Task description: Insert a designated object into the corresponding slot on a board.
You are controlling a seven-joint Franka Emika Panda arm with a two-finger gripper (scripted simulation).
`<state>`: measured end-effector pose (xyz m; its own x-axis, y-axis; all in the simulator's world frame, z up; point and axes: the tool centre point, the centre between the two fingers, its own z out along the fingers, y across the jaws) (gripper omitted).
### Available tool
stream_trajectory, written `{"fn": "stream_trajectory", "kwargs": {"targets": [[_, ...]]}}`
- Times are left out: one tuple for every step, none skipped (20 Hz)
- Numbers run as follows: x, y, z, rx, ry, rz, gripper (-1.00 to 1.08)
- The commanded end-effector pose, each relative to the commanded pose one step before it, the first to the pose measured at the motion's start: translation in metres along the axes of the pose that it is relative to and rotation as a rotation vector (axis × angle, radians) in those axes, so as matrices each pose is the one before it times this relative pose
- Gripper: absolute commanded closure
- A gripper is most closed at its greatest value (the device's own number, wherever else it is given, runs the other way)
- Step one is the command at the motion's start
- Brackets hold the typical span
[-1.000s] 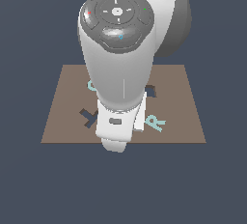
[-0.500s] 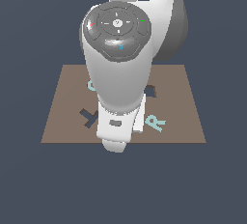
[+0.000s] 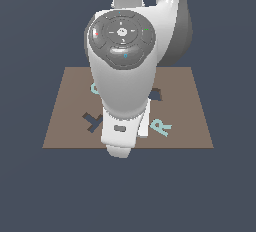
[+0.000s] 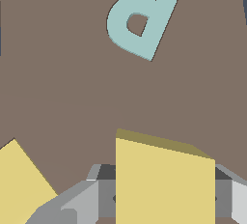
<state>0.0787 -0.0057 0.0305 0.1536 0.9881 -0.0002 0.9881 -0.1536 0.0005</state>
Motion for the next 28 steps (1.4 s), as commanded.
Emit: {"fn": "stream_trajectory", "kwargs": {"targets": [[0.00008, -0.00021, 0.00052, 0.00054, 0.00003, -0.00012, 1.08], [0.0, 0.0, 0.0, 0.0, 0.0, 0.0, 1.08], [0.0, 0.0, 0.0, 0.0, 0.0, 0.0, 1.08], [-0.00022, 0.00023, -0.00046, -0.00061, -0.00005, 0.00032, 1.08], [0.00002, 0.00001, -0.00062, 0.0, 0.0, 0.0, 1.08], [0.00005, 0.00004, -0.00187, 0.0, 0.0, 0.0, 1.08], [-0.00002, 0.00006, -0.00156, 0.00046, 0.00013, 0.00009, 1.08], [0.00002, 0.00001, -0.00062, 0.0, 0.0, 0.0, 1.08], [-0.00006, -0.00035, 0.00203, 0.00084, -0.0001, -0.00004, 1.08], [-0.00001, -0.00008, 0.00002, 0.00003, 0.0, 0.00069, 1.08], [-0.00003, -0.00024, -0.00001, 0.0, 0.0, 0.00207, 1.08], [-0.00007, -0.0004, -0.00002, 0.0, 0.0, 0.00349, 1.08], [-0.0001, -0.00056, -0.00003, 0.0, 0.0, 0.00488, 1.08], [-0.00013, -0.00072, -0.00004, 0.0, 0.0, 0.00627, 1.08], [-0.00015, -0.00087, -0.00004, 0.0, 0.0, 0.00766, 1.08], [-0.00018, -0.00103, -0.00005, -0.00001, 0.0, 0.00906, 1.08], [-0.00021, -0.00119, -0.00006, -0.00001, 0.0, 0.01045, 1.08], [-0.00023, -0.00135, -0.00007, -0.00001, 0.0, 0.01183, 1.08], [-0.00025, -0.00151, -0.00008, -0.00001, 0.0, 0.01321, 1.08], [-0.00028, -0.00167, -0.00008, -0.00001, 0.0, 0.01459, 1.08], [-0.00031, -0.00182, -0.00009, -0.00001, 0.00001, 0.01598, 1.08], [-0.00033, -0.00198, -0.0001, -0.00001, 0.00001, 0.01735, 1.08], [-0.00035, -0.00214, -0.00011, -0.00001, 0.00001, 0.01871, 1.08], [-0.00037, -0.00229, -0.00012, -0.00002, 0.00001, 0.02008, 1.08], [-0.00039, -0.00245, -0.00012, -0.00002, 0.00001, 0.02143, 1.08], [-0.00041, -0.0026, -0.00013, -0.00002, 0.00001, 0.02278, 1.08], [-0.00043, -0.00275, -0.00014, -0.00002, 0.00001, 0.02411, 1.08], [-0.00045, -0.0029, -0.00015, -0.00002, 0.00001, 0.02544, 1.08]]}}
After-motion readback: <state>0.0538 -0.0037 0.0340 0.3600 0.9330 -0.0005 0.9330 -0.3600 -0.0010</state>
